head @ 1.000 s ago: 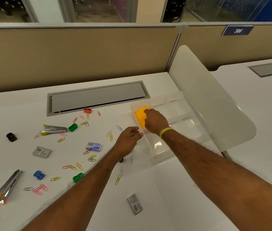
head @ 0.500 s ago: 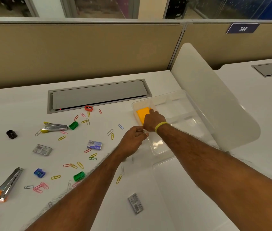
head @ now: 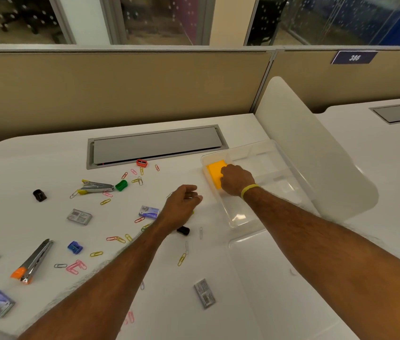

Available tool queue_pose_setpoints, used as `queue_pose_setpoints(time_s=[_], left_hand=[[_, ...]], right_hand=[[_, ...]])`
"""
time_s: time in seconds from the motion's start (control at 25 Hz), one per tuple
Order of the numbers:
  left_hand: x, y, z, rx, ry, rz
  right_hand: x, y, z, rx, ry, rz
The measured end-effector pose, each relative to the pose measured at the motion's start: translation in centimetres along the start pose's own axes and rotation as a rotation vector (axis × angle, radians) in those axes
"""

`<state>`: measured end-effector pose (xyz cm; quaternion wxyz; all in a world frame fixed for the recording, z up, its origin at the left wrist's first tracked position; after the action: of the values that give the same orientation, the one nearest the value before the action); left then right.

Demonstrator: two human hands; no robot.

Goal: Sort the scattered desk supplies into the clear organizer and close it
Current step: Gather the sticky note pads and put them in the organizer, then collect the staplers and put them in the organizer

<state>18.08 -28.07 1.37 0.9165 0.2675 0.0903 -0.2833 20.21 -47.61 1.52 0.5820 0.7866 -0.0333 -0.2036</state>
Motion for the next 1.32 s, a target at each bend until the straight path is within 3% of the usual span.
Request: queue_pose_setpoints(time_s=[0.16, 0.44, 0.64, 0.96, 1.32], left_hand=[[-2.2, 2.8, -1.1, 0.110, -0.038, 0.088], [-7.0, 6.4, -5.1, 0.702, -0.059, 0.150], [-11.0, 8.4, -9.1, 0.987, -0.036, 0.139], [-18.2, 9.9, -15.5, 1.096, -0.009, 0.120], [-23.0, 10.3, -20.2, 1.110, 0.001, 0.082]], right_hand=[[-3.2, 0.7, -0.9, 0.101, 0.037, 0.058], [-10.0, -1.3, -5.8, 0.200, 0.177, 0.126], [-14.1, -4.3, -8.7, 0.188, 0.216, 0.101], [-20.5, -9.6, -12.2, 0.213, 0.284, 0.129], [-25.1, -15.3, -14.0, 0.207, 0.213, 0.011]])
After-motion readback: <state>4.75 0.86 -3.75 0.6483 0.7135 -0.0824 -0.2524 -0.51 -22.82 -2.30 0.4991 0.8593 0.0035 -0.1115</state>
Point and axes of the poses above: each hand's wrist, its own x-axis towards the middle knuckle, its own y-axis out of the back of the hand, z = x × y, the point moved 8 cm from there along x, towards the middle knuckle, and after that the axes turned 13 degrees about x, right-handed, at the moved point
